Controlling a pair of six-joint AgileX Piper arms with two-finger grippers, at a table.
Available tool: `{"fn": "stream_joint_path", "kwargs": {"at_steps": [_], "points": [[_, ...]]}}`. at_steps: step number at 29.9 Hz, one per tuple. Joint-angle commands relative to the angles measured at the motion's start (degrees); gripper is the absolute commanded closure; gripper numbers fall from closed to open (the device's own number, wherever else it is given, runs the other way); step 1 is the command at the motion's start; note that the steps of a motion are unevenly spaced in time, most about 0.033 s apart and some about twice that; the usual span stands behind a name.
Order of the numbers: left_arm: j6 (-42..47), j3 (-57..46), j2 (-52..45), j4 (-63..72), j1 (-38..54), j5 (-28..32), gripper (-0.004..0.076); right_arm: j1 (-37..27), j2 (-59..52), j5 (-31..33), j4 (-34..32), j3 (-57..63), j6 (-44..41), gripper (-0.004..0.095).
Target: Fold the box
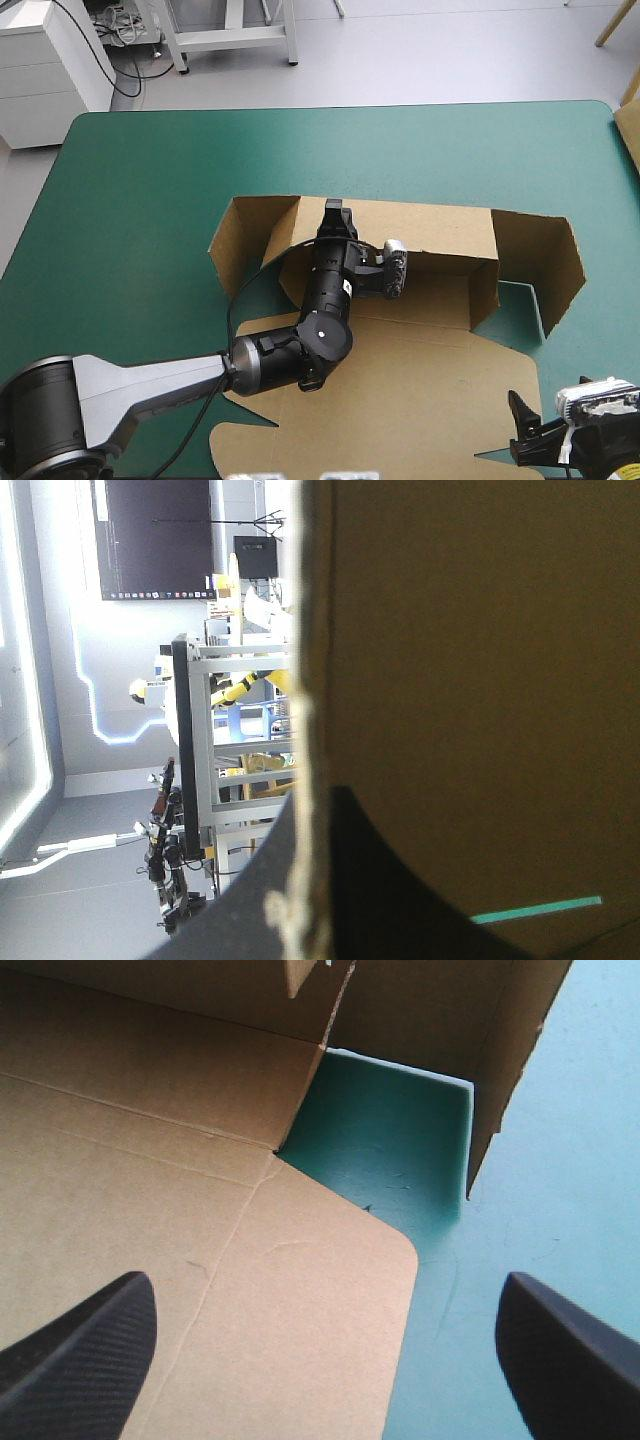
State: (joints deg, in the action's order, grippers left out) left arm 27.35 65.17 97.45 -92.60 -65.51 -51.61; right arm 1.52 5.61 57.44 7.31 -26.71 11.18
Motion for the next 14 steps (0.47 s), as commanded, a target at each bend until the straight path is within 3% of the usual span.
{"fn": "stream_joint_path", "kwargs": {"at_steps": [1,7,14], "points": [[0.8,0.9,-2.5,1.0,-0.3,-2.3,0.0731,0.3,1.1,-3.6,3.3,-1.5,-0.1,0.0064],[0.8,0.9,-2.5,1.0,-0.3,-2.3,0.0731,0.3,1.4,-5.6,6.0,-3.0,-0.8,0.0116],[0.8,0.9,-2.5,1.0,-0.3,-2.3,0.0731,0.3,12.5,-4.3,1.1,-14.5,-4.9,0.0171]]}}
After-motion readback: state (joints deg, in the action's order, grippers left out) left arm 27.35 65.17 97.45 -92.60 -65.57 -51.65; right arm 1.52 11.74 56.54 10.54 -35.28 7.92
